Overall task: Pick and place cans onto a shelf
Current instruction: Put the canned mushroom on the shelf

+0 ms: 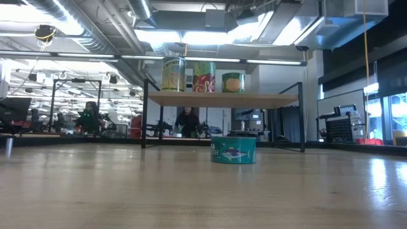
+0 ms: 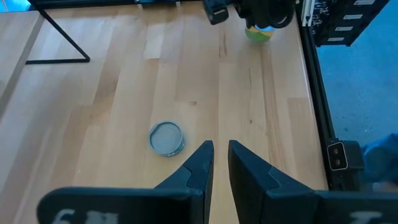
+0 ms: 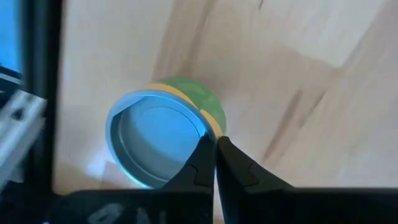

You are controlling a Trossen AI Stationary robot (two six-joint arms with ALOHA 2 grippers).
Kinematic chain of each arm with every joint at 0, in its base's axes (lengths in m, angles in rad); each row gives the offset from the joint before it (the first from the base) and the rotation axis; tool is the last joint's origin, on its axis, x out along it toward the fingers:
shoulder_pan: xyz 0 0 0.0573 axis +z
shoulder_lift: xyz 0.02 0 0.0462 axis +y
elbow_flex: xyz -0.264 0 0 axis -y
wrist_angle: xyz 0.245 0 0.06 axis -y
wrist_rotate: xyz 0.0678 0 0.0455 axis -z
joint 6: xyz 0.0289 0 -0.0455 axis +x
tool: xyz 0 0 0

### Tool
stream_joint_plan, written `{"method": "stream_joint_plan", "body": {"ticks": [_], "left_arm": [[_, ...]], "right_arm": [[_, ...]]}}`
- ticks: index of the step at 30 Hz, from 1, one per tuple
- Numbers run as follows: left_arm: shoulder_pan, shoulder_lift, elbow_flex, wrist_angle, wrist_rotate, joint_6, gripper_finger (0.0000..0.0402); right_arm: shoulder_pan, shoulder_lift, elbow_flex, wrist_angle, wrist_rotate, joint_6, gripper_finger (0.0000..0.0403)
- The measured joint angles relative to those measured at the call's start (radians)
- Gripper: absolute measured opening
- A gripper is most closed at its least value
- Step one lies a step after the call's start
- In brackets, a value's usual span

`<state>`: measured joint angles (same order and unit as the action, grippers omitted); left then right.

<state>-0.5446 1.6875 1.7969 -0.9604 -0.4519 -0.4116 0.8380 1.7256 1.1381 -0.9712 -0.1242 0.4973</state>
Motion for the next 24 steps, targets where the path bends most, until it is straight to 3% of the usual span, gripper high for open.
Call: {"method": "stream_joint_plan", "body": {"ticks": [5,13,20,24], "left_arm": [[0.0,0.0,0.0,0.0,0.005,0.008,0.0043],[0.0,0.0,0.0,0.0,0.008,0.056,0.0043],[0.0,0.0,0.0,0.0,0.027,0.056,0.0043],[0.0,0.0,0.0,-0.002,0.027,0.056,0.0043]], "right_arm": [[-0.056,0.0,0.107,-0.114,0.006,-0.08,0.0002],[-0.145,-0.002,0.331,-0.355,0.122,-0.14,0.0002],[-0.263,-0.003,0.571,-0.605,0.313,-0.084,0.0002],[-0.356,-0.022,0.668,-0.597,0.425,-0.09,0.0002]]}}
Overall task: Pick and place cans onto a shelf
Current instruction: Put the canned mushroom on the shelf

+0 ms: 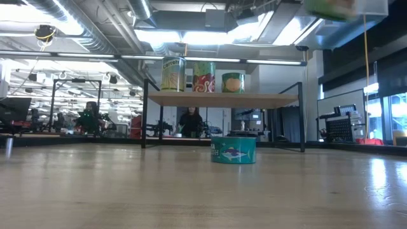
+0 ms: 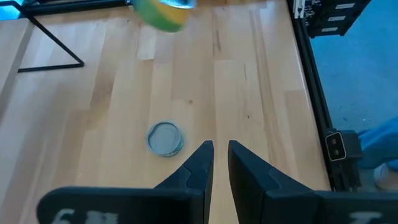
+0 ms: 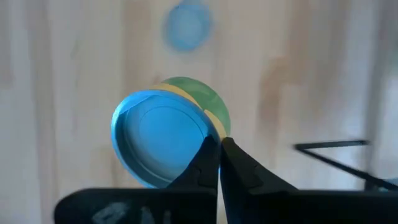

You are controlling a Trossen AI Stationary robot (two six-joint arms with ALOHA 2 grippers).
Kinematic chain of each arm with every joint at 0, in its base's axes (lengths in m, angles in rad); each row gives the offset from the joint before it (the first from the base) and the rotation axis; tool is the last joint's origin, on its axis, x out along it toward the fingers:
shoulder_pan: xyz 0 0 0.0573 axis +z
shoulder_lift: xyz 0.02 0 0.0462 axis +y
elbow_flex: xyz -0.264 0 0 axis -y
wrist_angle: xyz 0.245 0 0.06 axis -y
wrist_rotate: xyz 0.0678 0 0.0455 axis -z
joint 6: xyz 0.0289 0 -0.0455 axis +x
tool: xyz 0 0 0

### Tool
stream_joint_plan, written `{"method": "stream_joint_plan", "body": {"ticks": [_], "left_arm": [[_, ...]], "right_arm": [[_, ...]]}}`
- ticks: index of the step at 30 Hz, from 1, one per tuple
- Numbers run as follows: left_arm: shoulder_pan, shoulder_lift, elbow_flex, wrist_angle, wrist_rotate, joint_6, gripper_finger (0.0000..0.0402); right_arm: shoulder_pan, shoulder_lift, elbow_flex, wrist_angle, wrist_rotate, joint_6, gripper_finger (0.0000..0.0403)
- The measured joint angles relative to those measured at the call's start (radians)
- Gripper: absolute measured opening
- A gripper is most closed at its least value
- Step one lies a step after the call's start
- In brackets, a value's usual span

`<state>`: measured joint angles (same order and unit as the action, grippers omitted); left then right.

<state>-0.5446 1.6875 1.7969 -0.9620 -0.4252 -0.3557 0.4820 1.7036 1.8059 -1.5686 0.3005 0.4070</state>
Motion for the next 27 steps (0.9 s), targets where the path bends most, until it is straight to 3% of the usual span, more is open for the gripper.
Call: {"method": "stream_joint_plan", "body": {"ticks": [7,20,27], "left_arm": [[0.0,0.0,0.0,-0.04,0.001,-0.001,0.0043],[0.031,0.0,0.0,-0.056,-0.007,-0.008,0.0043],[0.085,0.0,0.0,-0.056,-0.009,-0.009,0.0043]], "right_arm": [[-0.235,-0.035,0.073,-0.001,0.046,-0.03,0.0002],[-0.747,-0.075,0.073,0.033,0.034,-0.365,0.0002],[-1.016,-0.069,0.073,0.28,-0.154,-0.55,0.0002]]}}
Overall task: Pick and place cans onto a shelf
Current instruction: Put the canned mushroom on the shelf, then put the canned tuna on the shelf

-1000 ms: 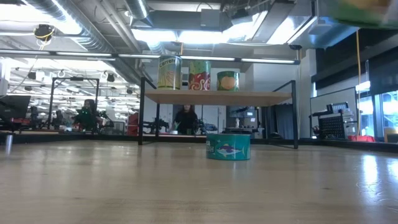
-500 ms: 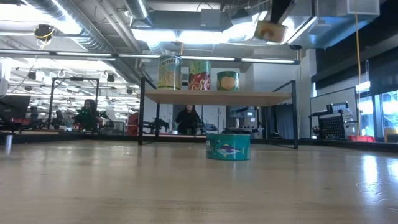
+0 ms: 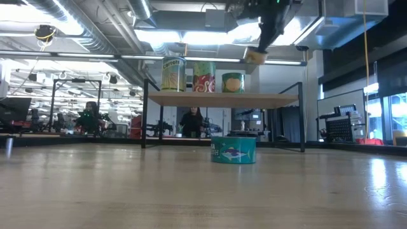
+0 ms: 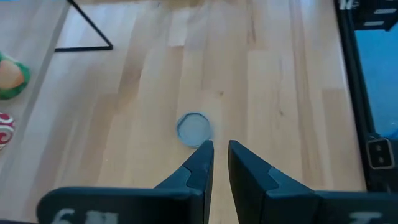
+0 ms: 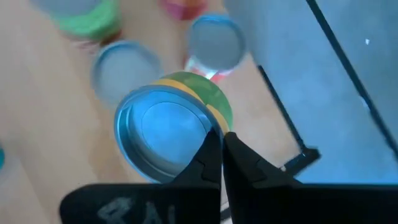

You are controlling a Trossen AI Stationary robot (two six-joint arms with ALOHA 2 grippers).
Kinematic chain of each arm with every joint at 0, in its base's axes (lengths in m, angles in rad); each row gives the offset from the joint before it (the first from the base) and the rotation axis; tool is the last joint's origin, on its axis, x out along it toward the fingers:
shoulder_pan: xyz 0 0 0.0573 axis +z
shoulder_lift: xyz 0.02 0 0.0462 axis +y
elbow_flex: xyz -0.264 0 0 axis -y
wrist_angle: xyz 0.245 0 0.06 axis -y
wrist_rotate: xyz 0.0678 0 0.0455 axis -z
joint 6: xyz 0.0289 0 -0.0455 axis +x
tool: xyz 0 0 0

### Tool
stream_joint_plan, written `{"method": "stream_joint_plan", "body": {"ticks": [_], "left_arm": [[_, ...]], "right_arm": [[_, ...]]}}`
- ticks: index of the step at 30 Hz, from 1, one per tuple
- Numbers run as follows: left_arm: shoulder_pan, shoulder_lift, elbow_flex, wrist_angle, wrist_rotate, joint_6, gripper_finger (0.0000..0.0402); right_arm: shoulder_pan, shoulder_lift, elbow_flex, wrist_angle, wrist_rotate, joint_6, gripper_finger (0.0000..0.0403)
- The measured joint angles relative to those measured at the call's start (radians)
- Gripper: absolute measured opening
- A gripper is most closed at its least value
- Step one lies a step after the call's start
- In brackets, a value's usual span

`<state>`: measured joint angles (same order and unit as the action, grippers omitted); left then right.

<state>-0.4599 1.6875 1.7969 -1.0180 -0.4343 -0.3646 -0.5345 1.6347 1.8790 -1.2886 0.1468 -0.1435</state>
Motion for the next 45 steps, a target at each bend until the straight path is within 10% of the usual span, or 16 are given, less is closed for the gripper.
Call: {"method": "stream_joint_plan", "body": {"ticks": [13,45], "left_arm": [[0.1,0.0,0.0,-0.004,0.038,0.0,0.0043],[0.141,0.0,0.0,-0.029,0.062,0.007,0.0043]], "right_arm": [[-0.261,0.159,-0.001,0.041,-0.143,-0.124,0.0002],[-0.246,0.252,0.115,-0.1,-0.108,-0.185,0.0079]]}}
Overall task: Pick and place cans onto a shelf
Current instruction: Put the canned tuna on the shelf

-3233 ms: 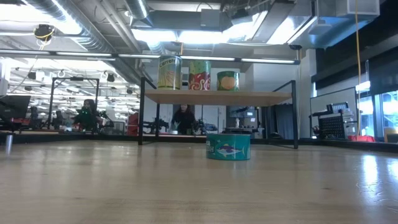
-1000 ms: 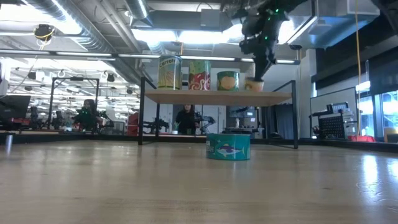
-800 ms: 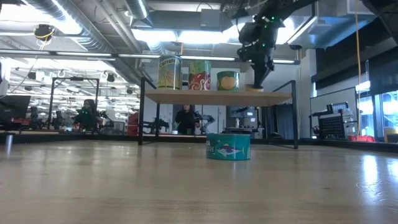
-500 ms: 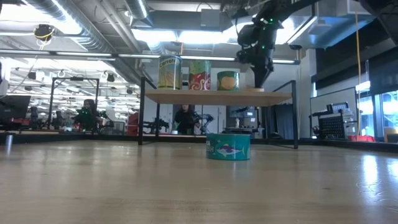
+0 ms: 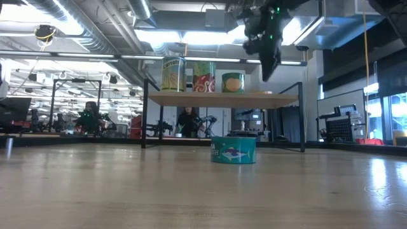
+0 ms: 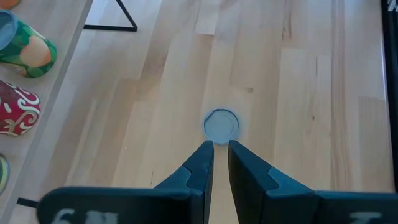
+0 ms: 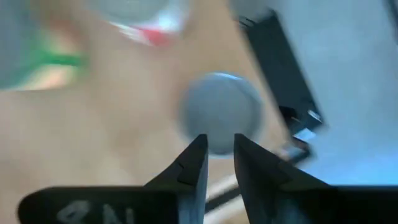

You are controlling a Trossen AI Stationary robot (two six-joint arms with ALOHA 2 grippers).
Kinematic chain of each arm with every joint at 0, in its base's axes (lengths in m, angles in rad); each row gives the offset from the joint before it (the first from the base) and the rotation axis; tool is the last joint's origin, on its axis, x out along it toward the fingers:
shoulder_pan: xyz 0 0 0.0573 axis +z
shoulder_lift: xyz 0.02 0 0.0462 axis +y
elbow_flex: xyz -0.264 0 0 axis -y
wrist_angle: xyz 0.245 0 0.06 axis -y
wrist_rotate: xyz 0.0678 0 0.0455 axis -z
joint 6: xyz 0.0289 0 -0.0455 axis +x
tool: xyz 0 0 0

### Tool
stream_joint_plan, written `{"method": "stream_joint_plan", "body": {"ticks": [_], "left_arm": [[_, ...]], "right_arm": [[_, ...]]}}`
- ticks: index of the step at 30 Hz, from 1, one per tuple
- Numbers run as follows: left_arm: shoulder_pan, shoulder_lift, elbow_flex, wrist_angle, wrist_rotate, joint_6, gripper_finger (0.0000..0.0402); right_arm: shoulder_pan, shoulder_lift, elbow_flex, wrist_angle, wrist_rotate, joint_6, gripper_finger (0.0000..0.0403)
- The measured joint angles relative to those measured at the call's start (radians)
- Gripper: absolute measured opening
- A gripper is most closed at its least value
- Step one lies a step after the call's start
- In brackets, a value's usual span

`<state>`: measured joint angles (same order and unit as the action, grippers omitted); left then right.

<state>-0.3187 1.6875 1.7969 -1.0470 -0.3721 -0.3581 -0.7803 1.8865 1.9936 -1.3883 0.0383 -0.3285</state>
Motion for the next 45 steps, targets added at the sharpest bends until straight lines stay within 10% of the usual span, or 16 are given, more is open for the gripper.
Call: {"method": "stream_joint_plan", "body": {"ticks": [6,14,25,34,45], "left_arm": [[0.0,0.0,0.0,-0.027,0.0,-0.004,0.0043],[-0.018,0.0,0.0,-0.103,0.003,-0.045,0.0043],[-0.083,0.0,0.0,-0.125,0.004,-0.112,0.0043],[-0.126,0.0,0.0,-0.13,0.003,-0.175,0.0043],[-0.17,0.0,0.0,-0.152,-0.012,-0.238,0.0043]], "right_arm": [[0.075,-0.011,0.104,-0.127,-0.328,-0.1,0.0077],[0.305,-0.092,-0.03,-0.159,-0.452,-0.292,0.0053],[0.63,-0.127,-0.265,0.004,-0.451,-0.33,0.0052],[0.759,-0.128,-0.357,0.228,-0.232,-0.303,0.0052],[0.874,-0.128,-0.489,0.361,-0.264,-0.425,0.0052]]}}
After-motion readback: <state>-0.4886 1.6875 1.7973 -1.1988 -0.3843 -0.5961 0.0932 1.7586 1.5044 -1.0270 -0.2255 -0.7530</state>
